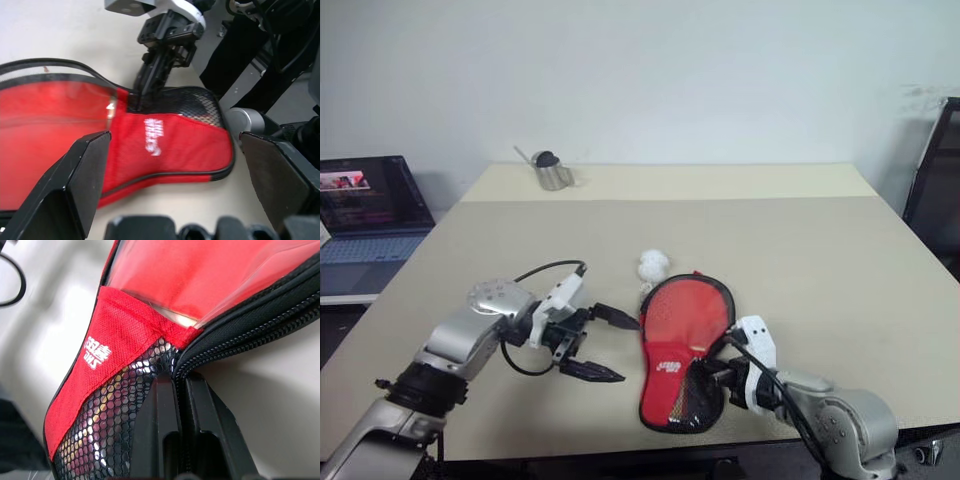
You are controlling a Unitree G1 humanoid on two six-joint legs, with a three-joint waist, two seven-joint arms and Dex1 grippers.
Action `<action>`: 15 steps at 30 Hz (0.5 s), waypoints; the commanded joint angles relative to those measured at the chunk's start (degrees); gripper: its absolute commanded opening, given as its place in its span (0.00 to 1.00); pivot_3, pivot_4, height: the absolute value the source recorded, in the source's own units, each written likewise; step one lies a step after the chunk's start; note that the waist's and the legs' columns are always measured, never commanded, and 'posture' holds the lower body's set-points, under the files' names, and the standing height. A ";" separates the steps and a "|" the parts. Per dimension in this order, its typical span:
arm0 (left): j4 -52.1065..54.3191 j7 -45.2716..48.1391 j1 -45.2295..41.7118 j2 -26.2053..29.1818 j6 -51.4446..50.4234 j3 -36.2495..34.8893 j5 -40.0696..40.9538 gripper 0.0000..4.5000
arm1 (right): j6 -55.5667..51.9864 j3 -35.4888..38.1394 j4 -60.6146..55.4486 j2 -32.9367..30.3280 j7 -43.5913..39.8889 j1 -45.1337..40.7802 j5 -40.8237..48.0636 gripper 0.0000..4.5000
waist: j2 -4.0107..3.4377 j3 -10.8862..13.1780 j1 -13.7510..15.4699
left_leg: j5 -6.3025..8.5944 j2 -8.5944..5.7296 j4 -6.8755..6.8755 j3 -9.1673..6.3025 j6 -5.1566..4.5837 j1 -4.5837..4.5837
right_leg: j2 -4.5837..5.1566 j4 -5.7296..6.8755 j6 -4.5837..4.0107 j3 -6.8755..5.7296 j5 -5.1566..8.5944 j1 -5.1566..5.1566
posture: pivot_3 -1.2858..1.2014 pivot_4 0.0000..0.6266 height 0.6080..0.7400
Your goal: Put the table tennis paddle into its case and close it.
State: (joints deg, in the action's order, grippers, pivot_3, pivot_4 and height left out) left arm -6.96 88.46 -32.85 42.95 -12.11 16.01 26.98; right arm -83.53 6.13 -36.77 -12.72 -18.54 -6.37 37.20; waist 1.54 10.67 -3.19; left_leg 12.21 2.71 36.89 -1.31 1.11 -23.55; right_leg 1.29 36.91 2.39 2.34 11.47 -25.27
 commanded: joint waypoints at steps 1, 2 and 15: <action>1.34 4.04 -0.10 1.09 0.69 0.37 1.64 1.00 | -3.22 1.00 -4.55 0.31 0.13 2.10 2.55 0.00 | 0.00 0.00 0.00 | 0.00 0.00 0.00 -0.01 0.00 0.03 | 0.00 0.00 0.00 0.01 0.00 0.02 | 0.52 0.24 1.00; 1.04 4.04 -0.19 1.06 0.92 0.53 1.64 1.00 | -3.64 1.39 -4.99 0.45 0.31 2.48 2.56 0.00 | 0.00 0.00 0.00 | 0.00 0.00 0.00 0.00 0.00 0.03 | 0.00 0.00 -0.01 0.02 0.00 0.02 | 0.52 0.24 1.00; -2.87 4.04 -1.40 0.26 4.74 2.49 1.17 1.00 | -4.66 5.41 -4.93 3.69 6.93 2.68 -1.75 0.12 | 0.00 0.00 0.04 | 0.00 0.01 0.00 -0.01 0.01 0.01 | -0.03 -0.04 -0.06 0.05 0.04 0.02 | 0.52 0.24 1.00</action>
State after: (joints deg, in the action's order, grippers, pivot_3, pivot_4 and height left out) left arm -9.98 88.81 -33.35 43.30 -8.22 18.67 27.24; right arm -87.98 9.77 -40.91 -8.80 -13.43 -4.03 37.02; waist 1.54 10.67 -3.15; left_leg 12.21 2.71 36.90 -1.33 1.12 -23.54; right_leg 1.26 36.86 2.33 2.40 11.51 -25.25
